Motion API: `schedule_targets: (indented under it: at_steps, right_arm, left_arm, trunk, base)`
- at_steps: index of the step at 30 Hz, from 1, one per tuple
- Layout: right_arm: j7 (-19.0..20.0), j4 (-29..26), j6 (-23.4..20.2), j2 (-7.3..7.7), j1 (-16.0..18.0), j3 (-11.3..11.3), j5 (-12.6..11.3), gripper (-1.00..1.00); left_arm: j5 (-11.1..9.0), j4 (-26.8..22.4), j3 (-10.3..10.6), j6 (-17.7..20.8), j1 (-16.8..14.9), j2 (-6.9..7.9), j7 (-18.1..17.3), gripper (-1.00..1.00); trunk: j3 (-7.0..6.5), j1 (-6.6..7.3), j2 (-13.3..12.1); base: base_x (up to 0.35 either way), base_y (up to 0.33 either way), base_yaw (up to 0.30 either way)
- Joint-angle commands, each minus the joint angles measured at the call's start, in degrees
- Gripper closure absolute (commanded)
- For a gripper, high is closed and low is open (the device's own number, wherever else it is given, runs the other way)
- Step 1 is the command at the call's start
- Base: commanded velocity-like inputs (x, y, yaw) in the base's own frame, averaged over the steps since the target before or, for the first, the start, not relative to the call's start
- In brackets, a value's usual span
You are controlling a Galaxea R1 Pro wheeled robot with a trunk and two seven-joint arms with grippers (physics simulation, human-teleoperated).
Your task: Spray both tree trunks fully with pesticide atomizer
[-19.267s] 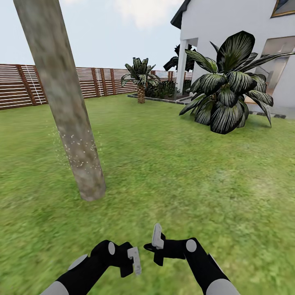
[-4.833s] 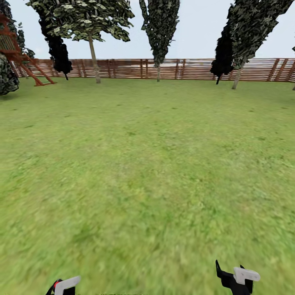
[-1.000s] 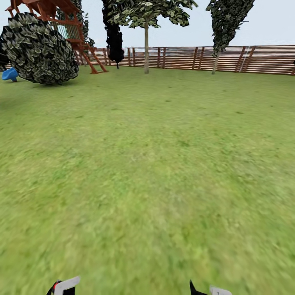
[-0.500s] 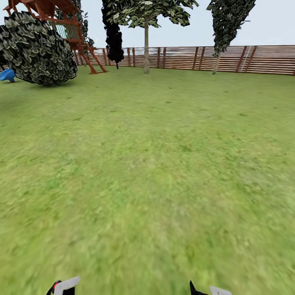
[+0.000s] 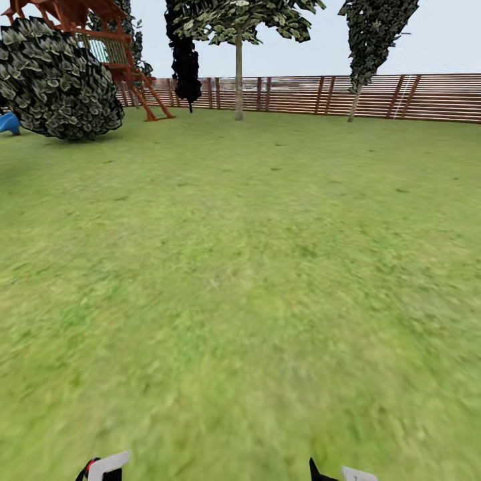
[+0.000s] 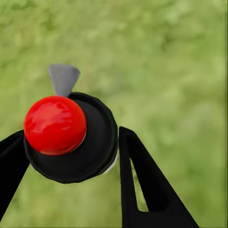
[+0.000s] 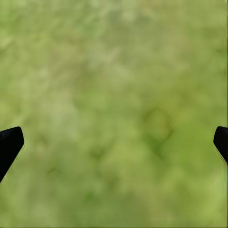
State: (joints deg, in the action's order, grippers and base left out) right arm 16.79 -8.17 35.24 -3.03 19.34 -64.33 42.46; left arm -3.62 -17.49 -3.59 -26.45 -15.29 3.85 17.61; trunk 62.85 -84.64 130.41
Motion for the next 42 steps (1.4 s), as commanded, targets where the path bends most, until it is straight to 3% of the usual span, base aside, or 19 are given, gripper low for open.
schedule_targets:
  at_steps: [1, 42]
  right_arm:
    - [0.00, 0.00, 0.00, 0.02, 0.00, 0.00, 0.00, -1.00]
    - [0.00, 0.00, 0.00, 0.04, 0.00, 0.00, 0.01, -1.00]
  left_arm:
    - [0.01, 0.00, -0.01, -0.01, 0.00, 0.01, -0.01, 1.00]
    - [-0.08, 0.00, 0.04, -0.01, 0.00, -0.07, 0.03, 1.00]
  trunk:
    - [0.00, 0.00, 0.00]
    - [0.00, 0.00, 0.00]
  base:
    - [0.339, 0.000, 0.000]
    - [0.339, 0.000, 0.000]
